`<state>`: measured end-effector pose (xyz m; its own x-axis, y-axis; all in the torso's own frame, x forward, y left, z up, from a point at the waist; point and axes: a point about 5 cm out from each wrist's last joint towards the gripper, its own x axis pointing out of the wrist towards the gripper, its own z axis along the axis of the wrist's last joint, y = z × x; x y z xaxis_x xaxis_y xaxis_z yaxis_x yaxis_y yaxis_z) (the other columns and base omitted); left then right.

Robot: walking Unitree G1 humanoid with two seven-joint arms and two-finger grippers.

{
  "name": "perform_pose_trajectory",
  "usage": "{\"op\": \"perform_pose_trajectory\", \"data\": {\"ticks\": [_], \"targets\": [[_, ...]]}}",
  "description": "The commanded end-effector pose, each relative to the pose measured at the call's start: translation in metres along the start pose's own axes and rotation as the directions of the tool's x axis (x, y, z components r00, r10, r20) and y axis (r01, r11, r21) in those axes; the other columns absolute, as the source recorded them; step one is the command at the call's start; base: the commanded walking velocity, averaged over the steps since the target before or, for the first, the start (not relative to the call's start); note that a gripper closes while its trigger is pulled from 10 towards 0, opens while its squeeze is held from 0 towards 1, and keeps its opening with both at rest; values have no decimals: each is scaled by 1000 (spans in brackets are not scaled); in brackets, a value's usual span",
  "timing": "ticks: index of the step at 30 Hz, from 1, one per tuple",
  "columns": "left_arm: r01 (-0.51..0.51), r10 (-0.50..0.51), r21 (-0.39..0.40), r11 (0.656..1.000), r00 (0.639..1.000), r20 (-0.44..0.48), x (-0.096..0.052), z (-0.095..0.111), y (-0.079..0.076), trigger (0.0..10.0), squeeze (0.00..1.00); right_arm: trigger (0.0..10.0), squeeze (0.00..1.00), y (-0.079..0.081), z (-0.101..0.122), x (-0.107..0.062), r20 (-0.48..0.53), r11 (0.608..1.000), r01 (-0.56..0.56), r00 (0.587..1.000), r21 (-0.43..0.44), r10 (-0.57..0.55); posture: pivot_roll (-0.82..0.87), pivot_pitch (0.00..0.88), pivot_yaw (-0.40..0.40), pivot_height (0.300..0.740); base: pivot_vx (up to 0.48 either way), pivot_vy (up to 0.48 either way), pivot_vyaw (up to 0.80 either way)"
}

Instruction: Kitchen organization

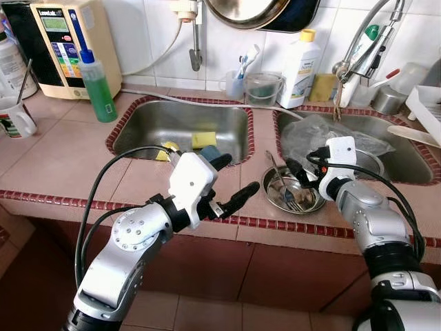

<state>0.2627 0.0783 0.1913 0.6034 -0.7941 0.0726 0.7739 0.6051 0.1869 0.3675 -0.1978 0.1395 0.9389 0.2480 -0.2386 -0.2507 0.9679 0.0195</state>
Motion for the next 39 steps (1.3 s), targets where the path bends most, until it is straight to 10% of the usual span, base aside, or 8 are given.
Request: {"op": "perform_pose_trajectory", "data": {"ticks": [1, 17, 24, 26, 27, 34, 36, 39], "targets": [[-1, 1, 14, 1000, 1000, -2, 0, 3, -2, 10000, 0, 10000, 0, 6, 5, 4, 6, 999, -36, 999, -19, 36, 5, 0, -33, 740, 0, 0, 0], [-31, 31, 15, 999, 1000, 0, -1, 3, -1, 10000, 0, 10000, 0, 19, -10, 6, -68, 990, -137, 989, -28, 135, 14, 7, -46, 740, 0, 0, 0], [-36, 36, 13, 999, 999, 3, 0, 4, 0, 10000, 0, 3373, 0, 21, -22, 2, -95, 990, -139, 986, -12, 137, 11, 6, -47, 740, 0, 0, 0], [-36, 36, 14, 999, 999, 2, 1, 4, 0, 10000, 0, 3490, 0, 21, -24, 1, -97, 990, -138, 986, -6, 137, 10, 4, -46, 740, 0, 0, 0], [-35, 35, 12, 999, 999, 3, 1, 4, 0, 10000, 0, 0, 0, 21, -26, 1, -101, 991, -136, 986, 5, 136, 8, 3, -45, 740, 0, 0, 0], [-33, 33, 13, 999, 999, 4, 1, 4, 0, 10000, 0, 2000, 0, 20, -29, 0, -105, 992, -122, 987, 15, 123, 6, 2, -41, 740, 0, 0, 0], [-33, 33, 14, 999, 999, 3, 1, 4, 0, 10000, 0, 6863, 0, 20, -28, 0, -101, 993, -115, 988, 21, 117, 5, 4, -39, 740, 0, 0, 0], [-34, 34, 14, 999, 999, 2, 2, 4, 1, 10000, 0, 9490, 0, 19, -27, 0, -101, 994, -110, 989, 24, 112, 5, 4, -39, 740, 0, 0, 0]]}}
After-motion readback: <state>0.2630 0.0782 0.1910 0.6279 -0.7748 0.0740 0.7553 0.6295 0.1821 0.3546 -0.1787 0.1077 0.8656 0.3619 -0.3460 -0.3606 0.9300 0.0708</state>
